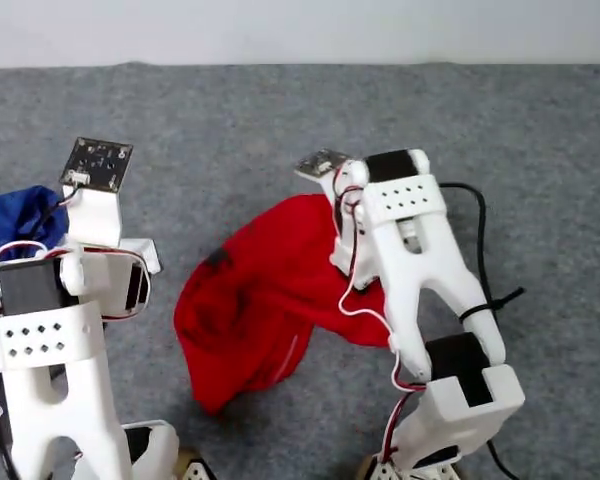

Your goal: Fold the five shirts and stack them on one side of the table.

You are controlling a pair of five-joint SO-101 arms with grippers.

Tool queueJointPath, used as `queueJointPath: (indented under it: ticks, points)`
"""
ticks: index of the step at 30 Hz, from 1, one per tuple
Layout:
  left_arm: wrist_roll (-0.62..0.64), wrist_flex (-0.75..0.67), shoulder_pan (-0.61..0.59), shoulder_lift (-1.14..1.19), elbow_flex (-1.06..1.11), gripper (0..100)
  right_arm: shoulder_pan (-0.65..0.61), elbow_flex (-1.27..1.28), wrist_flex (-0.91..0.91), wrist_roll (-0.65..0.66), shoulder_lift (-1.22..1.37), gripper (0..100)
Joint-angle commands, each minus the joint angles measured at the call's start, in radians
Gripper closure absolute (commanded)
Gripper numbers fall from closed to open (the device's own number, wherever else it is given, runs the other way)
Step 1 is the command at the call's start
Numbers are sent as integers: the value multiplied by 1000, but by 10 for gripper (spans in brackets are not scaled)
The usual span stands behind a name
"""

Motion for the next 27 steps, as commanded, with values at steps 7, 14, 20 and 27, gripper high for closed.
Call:
queueJointPath:
  ticks: [7, 14, 20, 27]
  points:
    - [3, 11, 8, -21, -4, 892, -27, -18, -54, -83, 96, 809]
    - [2, 6, 8, -21, -2, 892, -25, -144, -53, -118, 179, 809]
    - [2, -8, 8, -21, -1, 892, -7, -164, -53, -114, 214, 811]
    - [2, -8, 8, -21, -1, 892, 131, -189, -53, -114, 213, 811]
